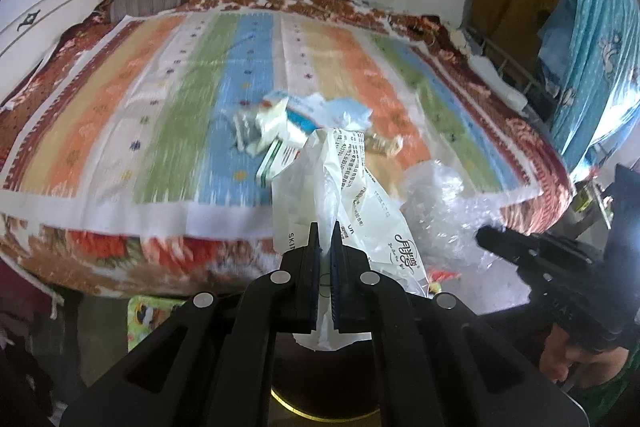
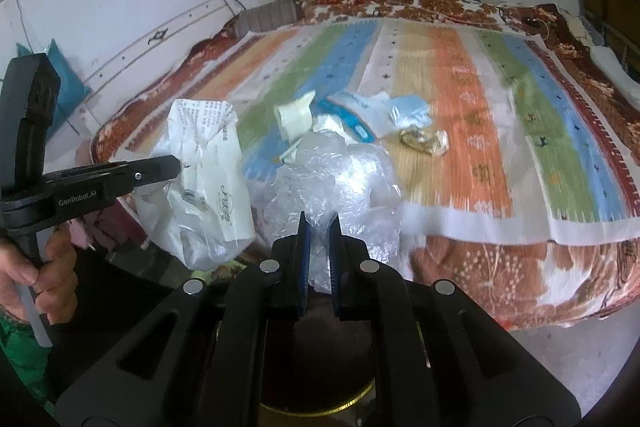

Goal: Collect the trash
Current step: 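Carry both bags to the bin and open both tools to drop them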

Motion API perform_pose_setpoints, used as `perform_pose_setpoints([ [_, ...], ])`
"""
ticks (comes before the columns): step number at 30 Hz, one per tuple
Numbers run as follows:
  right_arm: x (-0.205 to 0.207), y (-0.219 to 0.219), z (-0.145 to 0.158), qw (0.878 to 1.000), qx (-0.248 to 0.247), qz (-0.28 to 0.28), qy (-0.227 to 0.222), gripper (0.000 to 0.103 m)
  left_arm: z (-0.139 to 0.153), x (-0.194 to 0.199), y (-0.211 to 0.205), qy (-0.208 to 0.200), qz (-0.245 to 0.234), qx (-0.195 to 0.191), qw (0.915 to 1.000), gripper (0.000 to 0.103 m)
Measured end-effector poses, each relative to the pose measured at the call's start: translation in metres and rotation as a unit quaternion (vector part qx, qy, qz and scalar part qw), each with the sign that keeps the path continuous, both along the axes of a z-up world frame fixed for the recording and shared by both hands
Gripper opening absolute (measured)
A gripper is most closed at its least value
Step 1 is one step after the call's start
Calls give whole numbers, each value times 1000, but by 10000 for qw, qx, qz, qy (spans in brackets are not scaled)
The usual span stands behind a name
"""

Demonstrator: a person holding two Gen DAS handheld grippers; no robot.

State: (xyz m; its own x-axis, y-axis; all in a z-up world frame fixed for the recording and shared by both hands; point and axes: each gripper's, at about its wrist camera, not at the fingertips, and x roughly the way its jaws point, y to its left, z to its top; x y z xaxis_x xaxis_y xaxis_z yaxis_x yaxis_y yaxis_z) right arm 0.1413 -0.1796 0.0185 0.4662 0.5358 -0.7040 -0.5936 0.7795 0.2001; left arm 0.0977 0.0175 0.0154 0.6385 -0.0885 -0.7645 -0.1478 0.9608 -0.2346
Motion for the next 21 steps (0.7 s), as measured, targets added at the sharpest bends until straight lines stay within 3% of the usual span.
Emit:
perform_pose_setpoints([
  [3,-6,-7,-6,9999,-36,-108,105,7,-9,-6,-5,197,35,104,9997,4],
  [6,-11,-9,-13,9995,-126,-144,261,7,-17,-14,-9,330,33,-39,9994,4],
  [11,-20,0,-33,9971,-514,-24,561,7,-37,-19,-18,704,67,44,9975,4],
  [18,-17,7,-50,9923,-828,59,921,10,-58,-11,-14,1170,102,-256,9927,6],
  [20,-16,12,-58,9885,-960,147,1160,30,-60,-10,-16,1204,-21,-401,9919,38],
  [21,-17,13,-61,9880,-995,161,1174,32,-58,-10,-19,1152,-65,-376,9926,41],
])
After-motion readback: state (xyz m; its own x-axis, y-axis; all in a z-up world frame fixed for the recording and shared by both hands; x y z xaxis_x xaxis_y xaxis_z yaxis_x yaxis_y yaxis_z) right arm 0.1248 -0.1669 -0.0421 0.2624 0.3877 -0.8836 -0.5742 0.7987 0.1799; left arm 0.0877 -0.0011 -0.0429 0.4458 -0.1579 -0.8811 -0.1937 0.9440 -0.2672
